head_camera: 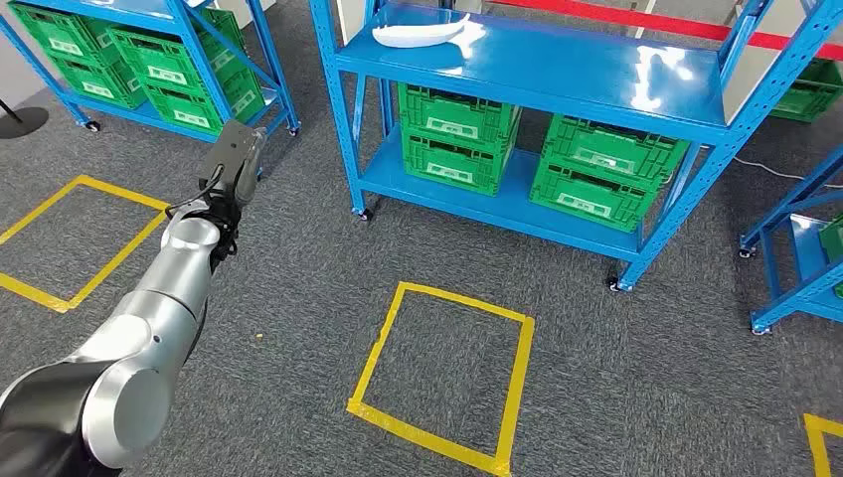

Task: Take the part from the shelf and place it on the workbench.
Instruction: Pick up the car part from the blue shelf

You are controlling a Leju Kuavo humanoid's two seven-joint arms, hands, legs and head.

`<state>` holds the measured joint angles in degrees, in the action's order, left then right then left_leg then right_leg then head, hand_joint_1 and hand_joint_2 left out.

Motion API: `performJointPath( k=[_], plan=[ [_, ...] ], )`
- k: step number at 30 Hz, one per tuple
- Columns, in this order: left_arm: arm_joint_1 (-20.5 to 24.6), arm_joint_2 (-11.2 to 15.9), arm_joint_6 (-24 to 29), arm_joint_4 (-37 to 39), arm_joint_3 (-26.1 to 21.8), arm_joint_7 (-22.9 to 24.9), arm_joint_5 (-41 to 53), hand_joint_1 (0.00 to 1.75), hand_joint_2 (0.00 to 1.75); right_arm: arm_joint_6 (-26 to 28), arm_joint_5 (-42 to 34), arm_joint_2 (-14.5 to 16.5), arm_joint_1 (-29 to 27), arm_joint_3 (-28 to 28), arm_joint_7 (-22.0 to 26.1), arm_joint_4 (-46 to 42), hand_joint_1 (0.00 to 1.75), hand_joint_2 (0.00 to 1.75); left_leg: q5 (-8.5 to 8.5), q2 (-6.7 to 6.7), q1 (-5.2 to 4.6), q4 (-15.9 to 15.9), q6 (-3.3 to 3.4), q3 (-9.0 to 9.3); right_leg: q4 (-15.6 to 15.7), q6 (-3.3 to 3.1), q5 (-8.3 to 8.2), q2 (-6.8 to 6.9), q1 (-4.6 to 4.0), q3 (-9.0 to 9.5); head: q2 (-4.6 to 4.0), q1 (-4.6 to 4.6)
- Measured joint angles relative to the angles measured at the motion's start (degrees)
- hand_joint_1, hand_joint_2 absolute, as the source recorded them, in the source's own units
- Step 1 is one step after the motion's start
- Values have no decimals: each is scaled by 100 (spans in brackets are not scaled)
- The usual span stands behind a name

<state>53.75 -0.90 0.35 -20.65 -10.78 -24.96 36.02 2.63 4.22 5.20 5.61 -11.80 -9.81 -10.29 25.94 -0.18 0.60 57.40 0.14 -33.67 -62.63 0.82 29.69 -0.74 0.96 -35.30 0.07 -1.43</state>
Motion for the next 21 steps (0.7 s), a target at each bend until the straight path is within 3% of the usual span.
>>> performJointPath(
  k=[2, 4, 5, 6, 8, 9, 11, 15, 17, 19, 20, 21],
  plan=[
    [-5, 5, 0, 1, 16, -11, -24, 0, 0, -1, 0, 0, 2, -4, 2, 1, 0, 0, 22, 10, -8, 3, 28, 18, -445, 11, 161, 9, 1, -258, 0, 4],
    [-32, 10, -5, 2, 81, -47, -102, 0, 0, -1, 1, 0, -8, -10, 4, 2, 0, 0, 72, 18, -23, 14, 65, 53, -1151, 27, 342, 21, 0, -708, 0, 9],
    [-55, 10, -8, 1, 126, -75, -154, 0, 0, -1, 3, -1, -18, -12, 5, 2, 0, 0, 105, 14, -29, 25, 69, 79, -1265, 28, 284, 23, 0, -829, 0, 9],
    [-72, 9, -11, -5, 181, -111, -218, 0, 0, -1, 5, -2, -26, -13, 8, 2, 0, 0, 144, 9, -32, 40, 64, 112, -1135, 22, 109, 25, -1, -826, 0, 10],
    [-90, 9, -15, -33, 283, -187, -337, 0, 0, -2, 17, -9, -30, -13, 12, 2, 0, 0, 243, 3, -33, 76, 37, 193, -398, -14, -370, 43, -4, -555, 0, 10],
    [-88, 10, -24, -54, 340, -227, -397, 0, 0, -3, 25, -13, -27, -13, 10, 3, 0, 0, 294, 2, -44, 99, 13, 219, -40, -40, -501, 56, -16, -390, 0, 10],
    [-94, 10, -77, -118, 466, -317, -519, 0, 0, -6, 39, -17, -18, -13, -3, 4, 0, 0, 362, -3, -65, 109, -40, 243, 294, -97, -524, 73, -41, -219, 0, 6],
    [-153, -33, -238, -389, 748, -446, -776, 0, 0, -8, 44, -15, -8, -13, -31, 3, 0, 0, 472, -8, -58, 209, -170, 241, 385, -227, -424, 66, -16, -68, 0, -10],
    [-189, -49, -321, -529, 897, -485, -917, 0, 0, -8, 43, -17, 0, -13, -24, 2, 0, 0, 658, -5, -35, 797, -229, -69, 429, -280, -352, 62, 10, 68, 0, -27],
    [-284, -59, -411, -675, 1074, -496, -1085, 0, 0, -8, 42, -18, -4, -14, -16, 3, 0, 0, 804, -4, -6, 1560, -276, -596, 433, -286, -241, 44, 22, 201, 0, -31],
    [-350, -64, -457, -758, 1168, -496, -1167, 0, 0, -8, 39, -17, -16, -15, -13, 3, 0, 0, 740, -4, 8, 1745, -291, -792, 433, -275, -176, 33, 31, 281, 0, -32],
    [-410, -69, -497, -845, 1264, -494, -1239, 0, 0, -8, 37, -17, -29, -15, -10, 4, 0, 0, 547, -3, 19, 1697, -300, -881, 432, -258, -106, 23, 43, 371, 0, -32]
  ],
)
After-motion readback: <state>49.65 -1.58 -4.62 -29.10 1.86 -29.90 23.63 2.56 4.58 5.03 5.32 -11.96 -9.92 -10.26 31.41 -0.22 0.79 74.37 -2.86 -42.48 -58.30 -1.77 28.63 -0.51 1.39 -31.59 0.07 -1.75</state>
